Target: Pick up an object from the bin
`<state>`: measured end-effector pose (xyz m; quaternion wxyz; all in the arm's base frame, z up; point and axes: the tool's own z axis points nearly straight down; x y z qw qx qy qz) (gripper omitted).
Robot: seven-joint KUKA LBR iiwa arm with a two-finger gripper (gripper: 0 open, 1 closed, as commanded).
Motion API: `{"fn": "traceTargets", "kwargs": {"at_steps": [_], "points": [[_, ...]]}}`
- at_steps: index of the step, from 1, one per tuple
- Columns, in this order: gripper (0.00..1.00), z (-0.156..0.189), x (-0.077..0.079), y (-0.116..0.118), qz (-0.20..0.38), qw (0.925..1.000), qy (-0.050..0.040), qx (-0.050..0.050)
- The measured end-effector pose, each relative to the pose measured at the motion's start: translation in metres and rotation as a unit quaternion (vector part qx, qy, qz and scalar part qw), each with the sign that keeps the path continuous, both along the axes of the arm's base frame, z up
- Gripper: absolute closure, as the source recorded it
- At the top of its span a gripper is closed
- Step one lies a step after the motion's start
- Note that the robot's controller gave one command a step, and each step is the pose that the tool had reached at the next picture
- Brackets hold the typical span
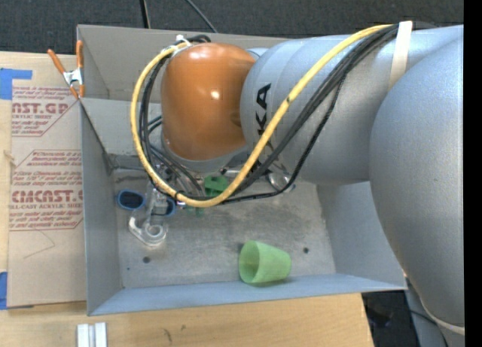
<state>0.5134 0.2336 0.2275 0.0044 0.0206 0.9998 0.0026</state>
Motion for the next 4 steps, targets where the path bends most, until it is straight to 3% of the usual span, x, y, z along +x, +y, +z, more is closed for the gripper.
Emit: {"fn": "traceTargets", "kwargs": {"at_steps": [1, 2, 3, 4], "points": [[1.0, -0.091, 0.041, -0.009, -0.018, 0.9998, 0.006, -0.004], [1.0, -0.107, 0.052, 0.011, -0.063, 0.998, 0.0044, -0.002], [1.0, 0.013, 0.029, 0.015, -0.057, 0.9984, 0.0008, 0.0], [1.0, -0.042, -0.014, 0.006, 0.121, 0.9927, 0.0053, -0.003]]}}
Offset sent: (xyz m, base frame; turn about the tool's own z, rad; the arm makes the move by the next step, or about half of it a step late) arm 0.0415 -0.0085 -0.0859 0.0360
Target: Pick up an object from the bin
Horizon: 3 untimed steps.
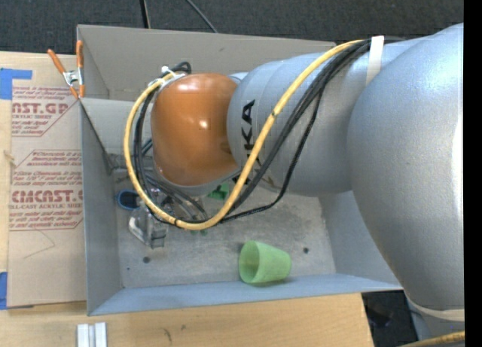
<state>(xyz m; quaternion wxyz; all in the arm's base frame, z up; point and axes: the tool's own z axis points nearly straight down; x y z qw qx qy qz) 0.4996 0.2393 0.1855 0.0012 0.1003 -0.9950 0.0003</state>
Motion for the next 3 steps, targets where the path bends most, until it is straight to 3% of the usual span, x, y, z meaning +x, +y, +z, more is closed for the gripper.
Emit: {"fn": "traceTargets", "kwargs": {"at_steps": [1, 2, 3], "points": [[0.0, 0.001, 0.001, 0.0, -0.001, 1.0, -0.0017, 0.001], [0.0, -0.019, 0.002, -0.007, 0.17, 0.9854, -0.001, 0.001], [0.0, -0.117, 0.051, -0.03, 0.298, 0.9544, -0.0026, 0.002]]}}
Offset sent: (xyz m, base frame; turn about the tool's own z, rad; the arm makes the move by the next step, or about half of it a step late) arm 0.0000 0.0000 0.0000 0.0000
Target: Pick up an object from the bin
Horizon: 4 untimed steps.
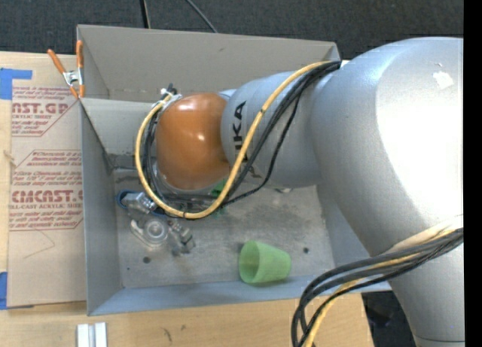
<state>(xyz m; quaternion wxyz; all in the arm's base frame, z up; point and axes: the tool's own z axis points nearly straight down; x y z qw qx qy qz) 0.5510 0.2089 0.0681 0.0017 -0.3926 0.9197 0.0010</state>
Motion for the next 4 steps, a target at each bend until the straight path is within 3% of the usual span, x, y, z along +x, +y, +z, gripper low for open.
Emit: {"fn": "traceTargets", "kwargs": {"at_steps": [1, 2, 3, 4], "points": [[1.0, 0.006, 0.001, 0.002, 0.0, 1.0, -0.0012, 0.001], [1.0, 0.121, 0.006, -0.002, 0.002, 1.0, -0.0041, 0.001], [1.0, 0.141, -0.048, 0.01, 0.114, 0.9935, 0.0004, -0.001], [1.0, 0.207, -0.031, 0.0, 0.178, 0.9841, -0.0031, 0.0]]}}
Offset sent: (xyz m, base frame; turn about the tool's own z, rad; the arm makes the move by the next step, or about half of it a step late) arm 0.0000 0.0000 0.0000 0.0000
